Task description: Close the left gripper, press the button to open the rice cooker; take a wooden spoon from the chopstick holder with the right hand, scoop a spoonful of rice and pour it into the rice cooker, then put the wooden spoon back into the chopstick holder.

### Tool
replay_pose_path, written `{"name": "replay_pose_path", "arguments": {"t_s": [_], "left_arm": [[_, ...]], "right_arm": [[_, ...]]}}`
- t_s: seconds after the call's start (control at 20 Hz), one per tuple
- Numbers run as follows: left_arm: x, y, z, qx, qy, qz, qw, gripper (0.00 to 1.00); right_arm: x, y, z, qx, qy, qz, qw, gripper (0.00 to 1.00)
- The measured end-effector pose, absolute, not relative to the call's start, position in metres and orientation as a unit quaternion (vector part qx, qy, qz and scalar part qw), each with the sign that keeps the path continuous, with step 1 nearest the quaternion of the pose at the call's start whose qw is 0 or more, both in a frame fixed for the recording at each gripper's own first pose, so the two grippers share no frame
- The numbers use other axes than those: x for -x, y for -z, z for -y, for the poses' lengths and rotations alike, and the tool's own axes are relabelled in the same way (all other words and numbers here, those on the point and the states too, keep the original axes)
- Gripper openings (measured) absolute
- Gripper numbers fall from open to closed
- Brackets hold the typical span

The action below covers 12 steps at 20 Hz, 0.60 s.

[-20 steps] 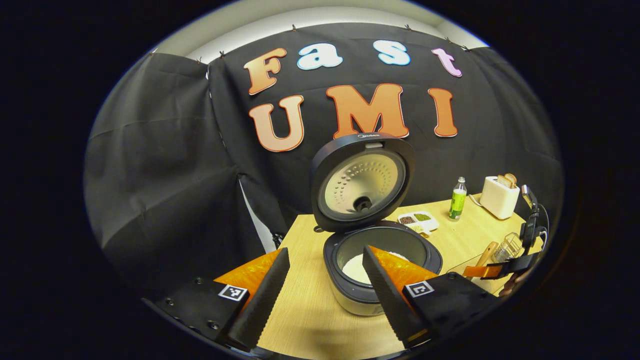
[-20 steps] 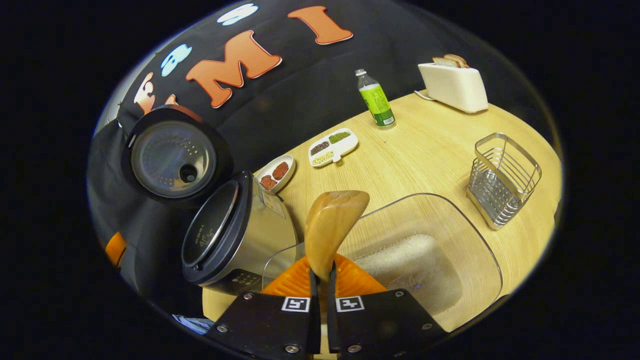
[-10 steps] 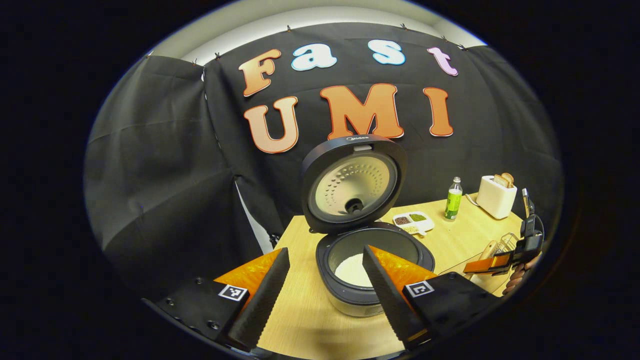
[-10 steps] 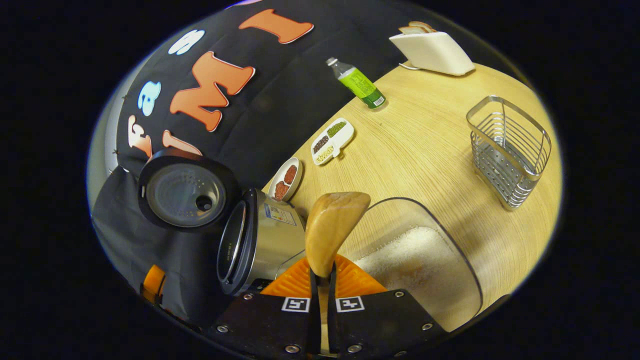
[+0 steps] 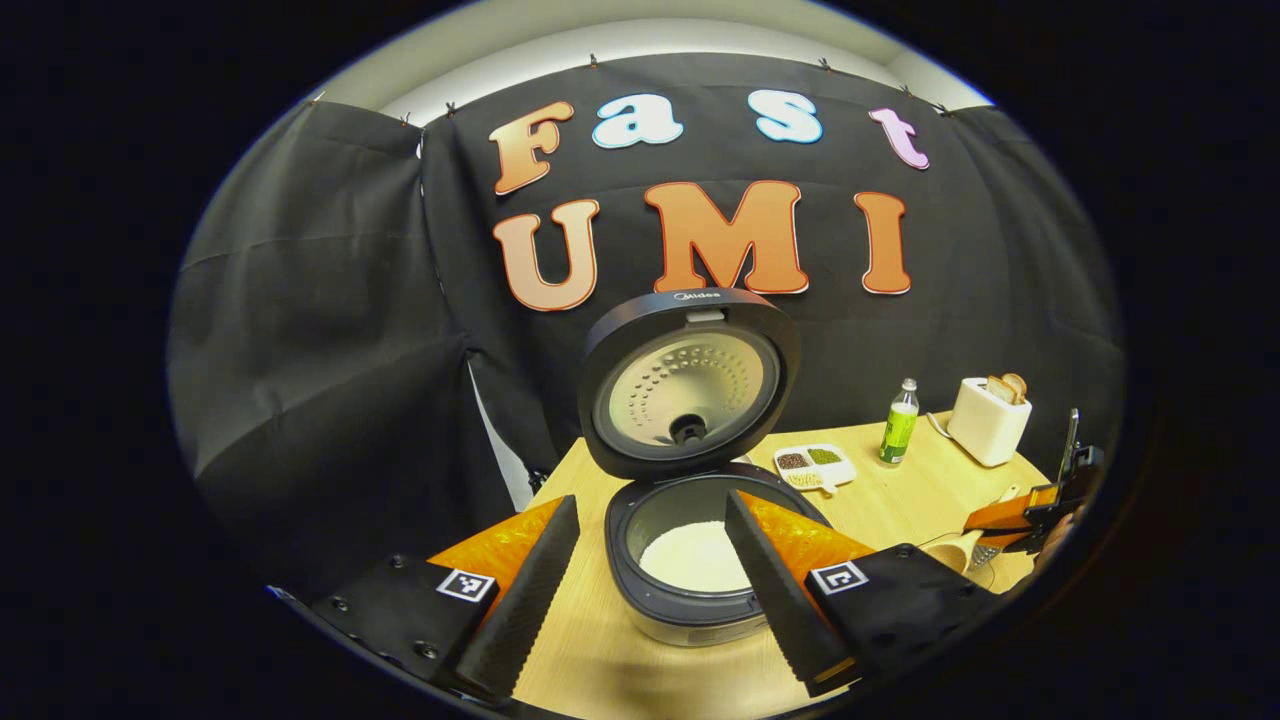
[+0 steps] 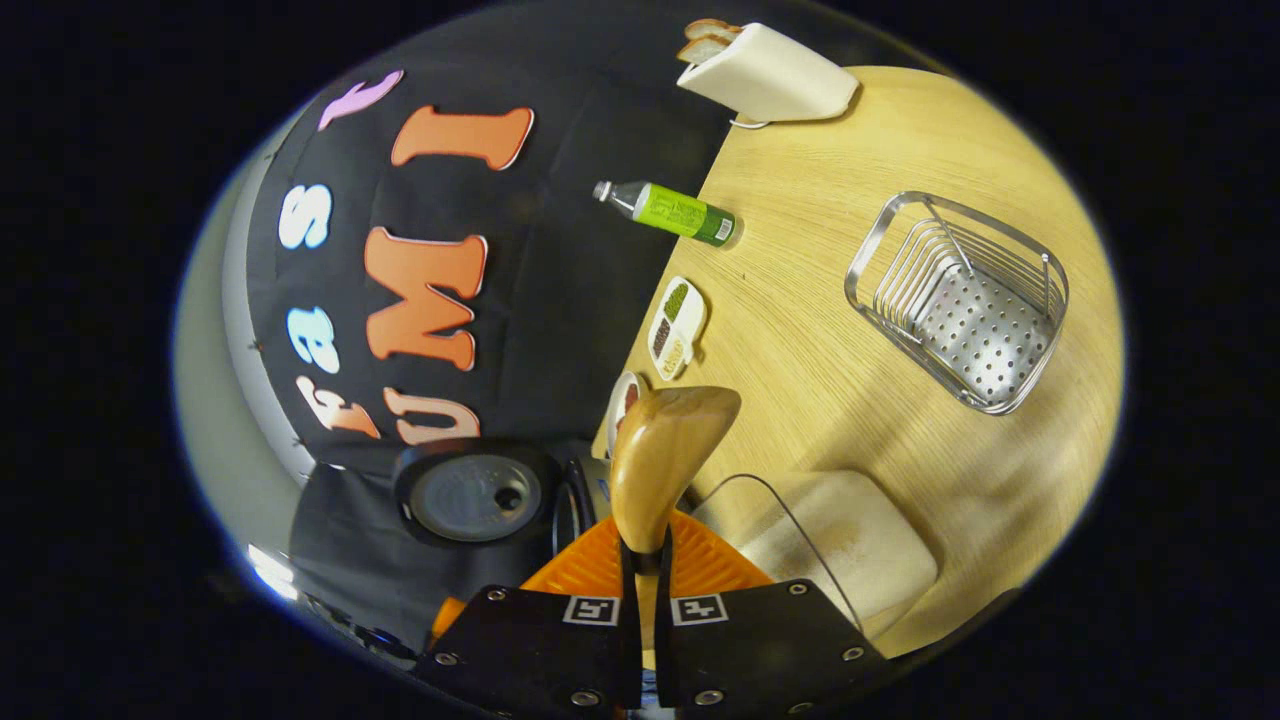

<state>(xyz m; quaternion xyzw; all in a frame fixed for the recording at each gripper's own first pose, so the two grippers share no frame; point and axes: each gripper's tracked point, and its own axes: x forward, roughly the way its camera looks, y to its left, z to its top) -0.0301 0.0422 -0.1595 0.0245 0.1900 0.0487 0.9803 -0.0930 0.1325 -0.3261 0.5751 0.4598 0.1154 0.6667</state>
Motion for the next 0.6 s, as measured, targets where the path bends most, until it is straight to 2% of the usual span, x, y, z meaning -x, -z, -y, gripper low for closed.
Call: {"name": "replay_pose_path", "arguments": {"t_s": [0.1,0.15,0.45,0.5,0.55,0.6], "left_arm": [[0.027,0.155,-0.039,-0.018,-0.053,-0.182,0.982,0.99],[0.025,0.151,-0.038,-0.013,-0.055,-0.176,0.983,0.9],[0.025,0.132,-0.051,-0.008,-0.069,-0.146,0.987,0.9],[0.026,0.131,-0.056,-0.009,-0.074,-0.143,0.987,1.0],[0.027,0.129,-0.062,-0.009,-0.08,-0.141,0.987,0.9],[0.029,0.13,-0.067,-0.008,-0.085,-0.14,0.986,0.9]], "right_arm": [[0.079,0.315,-0.129,-0.603,-0.107,-0.453,0.647,0.05],[0.073,0.301,-0.13,-0.62,-0.11,-0.446,0.637,0.05],[0.031,0.234,-0.164,-0.685,-0.151,-0.406,0.586,0.05],[0.026,0.228,-0.174,-0.684,-0.158,-0.405,0.586,0.05],[0.019,0.223,-0.183,-0.68,-0.165,-0.405,0.589,0.05],[0.015,0.218,-0.195,-0.673,-0.173,-0.406,0.593,0.05]]}}
